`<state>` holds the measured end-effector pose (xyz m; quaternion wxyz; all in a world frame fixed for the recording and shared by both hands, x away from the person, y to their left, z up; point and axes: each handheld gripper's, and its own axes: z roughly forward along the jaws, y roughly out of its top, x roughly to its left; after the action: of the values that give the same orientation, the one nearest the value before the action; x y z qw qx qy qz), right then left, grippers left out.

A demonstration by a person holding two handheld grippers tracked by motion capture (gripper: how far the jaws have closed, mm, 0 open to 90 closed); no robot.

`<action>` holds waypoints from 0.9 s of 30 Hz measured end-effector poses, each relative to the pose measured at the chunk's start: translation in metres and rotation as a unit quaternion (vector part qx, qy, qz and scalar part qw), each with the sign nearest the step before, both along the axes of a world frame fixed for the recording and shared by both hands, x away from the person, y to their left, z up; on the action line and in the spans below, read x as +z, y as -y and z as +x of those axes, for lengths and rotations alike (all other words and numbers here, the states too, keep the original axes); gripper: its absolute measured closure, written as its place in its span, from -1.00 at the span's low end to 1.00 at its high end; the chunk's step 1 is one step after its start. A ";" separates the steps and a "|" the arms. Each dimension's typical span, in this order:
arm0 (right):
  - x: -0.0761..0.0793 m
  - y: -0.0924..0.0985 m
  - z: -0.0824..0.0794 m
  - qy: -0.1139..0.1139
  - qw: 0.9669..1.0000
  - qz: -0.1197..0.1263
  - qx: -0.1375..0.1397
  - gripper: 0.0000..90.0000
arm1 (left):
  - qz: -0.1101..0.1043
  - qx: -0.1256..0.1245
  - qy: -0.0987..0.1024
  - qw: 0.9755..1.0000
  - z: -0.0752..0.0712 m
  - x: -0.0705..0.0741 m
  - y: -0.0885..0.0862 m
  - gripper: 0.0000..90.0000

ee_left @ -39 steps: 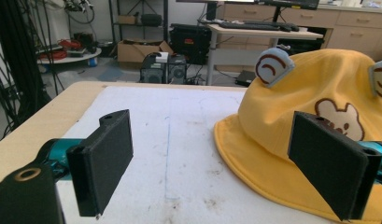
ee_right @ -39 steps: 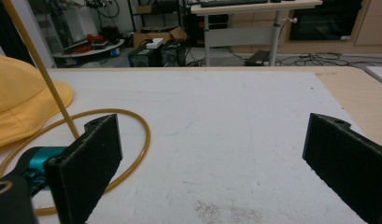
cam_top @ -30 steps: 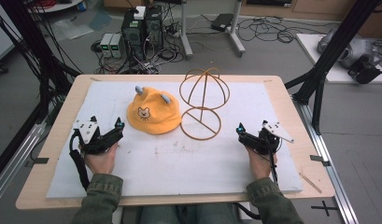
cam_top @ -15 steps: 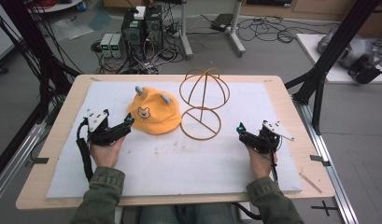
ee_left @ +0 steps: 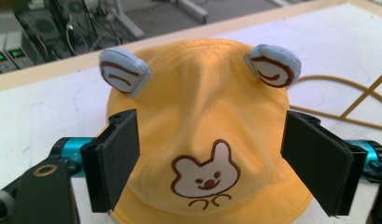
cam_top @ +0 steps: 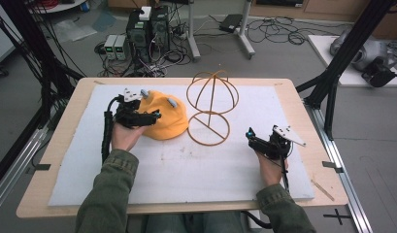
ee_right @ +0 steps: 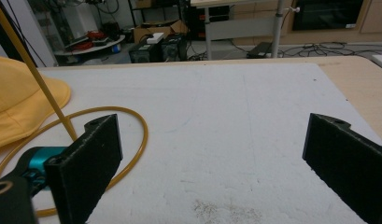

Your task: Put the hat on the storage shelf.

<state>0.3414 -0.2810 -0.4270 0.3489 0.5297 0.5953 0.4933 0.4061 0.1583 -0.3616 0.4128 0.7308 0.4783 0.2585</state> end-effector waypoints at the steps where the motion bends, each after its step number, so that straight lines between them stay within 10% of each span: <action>1: 0.000 0.000 0.000 0.000 1.000 0.000 0.000 -0.90 | 0.013 -0.006 -0.015 1.000 0.004 0.001 0.002 -0.54; 15: 0.000 0.000 0.000 -0.003 1.000 0.001 0.006 -0.90 | 0.067 -0.010 -0.060 0.996 0.028 -0.003 0.021 -0.36; 27: 0.000 0.001 0.000 -0.003 1.000 0.003 0.007 -0.89 | 0.091 0.004 -0.049 0.995 0.029 -0.004 0.021 0.50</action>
<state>0.3416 -0.2818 -0.4273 0.3420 0.5278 0.5986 0.4961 0.4349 0.1375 -0.3655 0.3199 0.7749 0.4754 0.2667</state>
